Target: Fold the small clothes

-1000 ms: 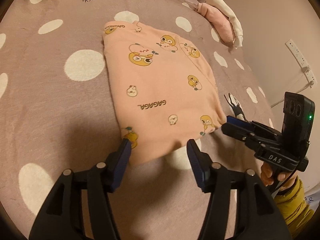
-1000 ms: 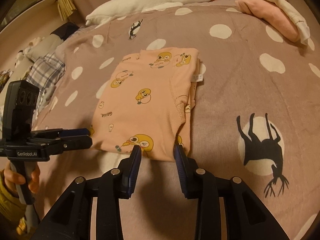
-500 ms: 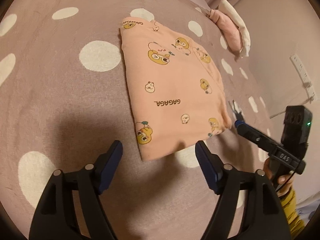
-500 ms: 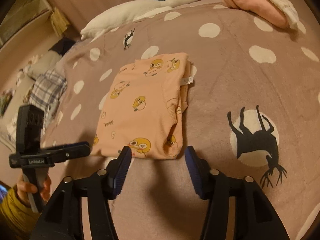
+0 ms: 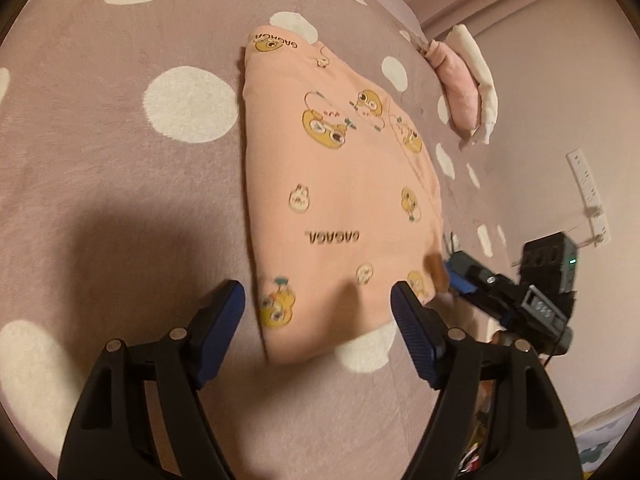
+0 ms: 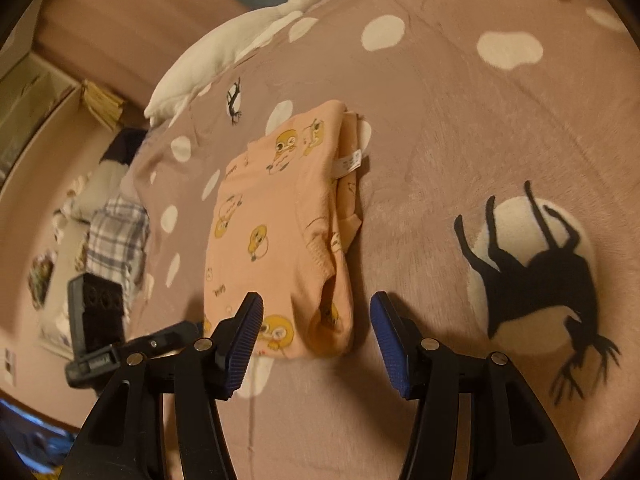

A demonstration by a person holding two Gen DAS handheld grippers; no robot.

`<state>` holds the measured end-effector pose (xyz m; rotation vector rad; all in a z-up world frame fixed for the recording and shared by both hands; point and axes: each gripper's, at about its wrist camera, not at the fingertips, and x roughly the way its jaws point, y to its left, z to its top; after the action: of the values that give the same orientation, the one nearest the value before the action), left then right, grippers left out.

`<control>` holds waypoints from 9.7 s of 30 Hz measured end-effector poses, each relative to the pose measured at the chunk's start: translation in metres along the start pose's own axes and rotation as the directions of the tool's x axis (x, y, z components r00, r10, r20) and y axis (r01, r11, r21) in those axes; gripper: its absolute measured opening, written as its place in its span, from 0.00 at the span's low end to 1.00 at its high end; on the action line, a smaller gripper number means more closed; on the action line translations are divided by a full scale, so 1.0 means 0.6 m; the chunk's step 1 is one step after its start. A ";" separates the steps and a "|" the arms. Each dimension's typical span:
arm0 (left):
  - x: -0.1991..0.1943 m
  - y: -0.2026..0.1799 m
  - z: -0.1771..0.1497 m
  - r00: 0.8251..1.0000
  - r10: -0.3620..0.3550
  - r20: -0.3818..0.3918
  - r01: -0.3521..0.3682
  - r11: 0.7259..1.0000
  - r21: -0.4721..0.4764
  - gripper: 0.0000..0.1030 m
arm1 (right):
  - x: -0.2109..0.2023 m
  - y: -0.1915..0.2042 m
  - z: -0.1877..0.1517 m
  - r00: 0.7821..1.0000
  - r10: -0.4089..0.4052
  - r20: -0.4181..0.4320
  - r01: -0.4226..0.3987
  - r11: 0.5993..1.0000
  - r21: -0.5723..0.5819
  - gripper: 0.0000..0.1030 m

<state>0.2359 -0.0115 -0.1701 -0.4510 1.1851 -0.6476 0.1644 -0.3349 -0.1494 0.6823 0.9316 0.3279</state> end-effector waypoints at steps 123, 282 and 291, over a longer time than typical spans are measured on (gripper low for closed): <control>-0.371 -0.113 -0.280 0.901 0.051 0.430 -0.122 0.983 0.140 0.30 | -0.125 0.446 -0.234 0.974 0.144 0.174 -0.001 0.774 -0.634 0.23; -0.134 0.063 -0.073 0.967 0.213 0.142 -0.211 0.977 -0.024 0.33 | 0.157 0.295 -0.106 0.997 -0.064 -0.046 0.039 0.911 -0.411 0.23; -0.134 0.065 -0.077 0.965 0.219 0.142 -0.218 0.976 -0.018 0.33 | 0.159 0.290 -0.106 0.997 -0.066 -0.050 0.040 0.915 -0.402 0.23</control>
<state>0.1822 0.0720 -0.1539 -0.3564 1.0805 -0.4159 0.1710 -0.1291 -0.1190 0.2686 0.9052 0.4785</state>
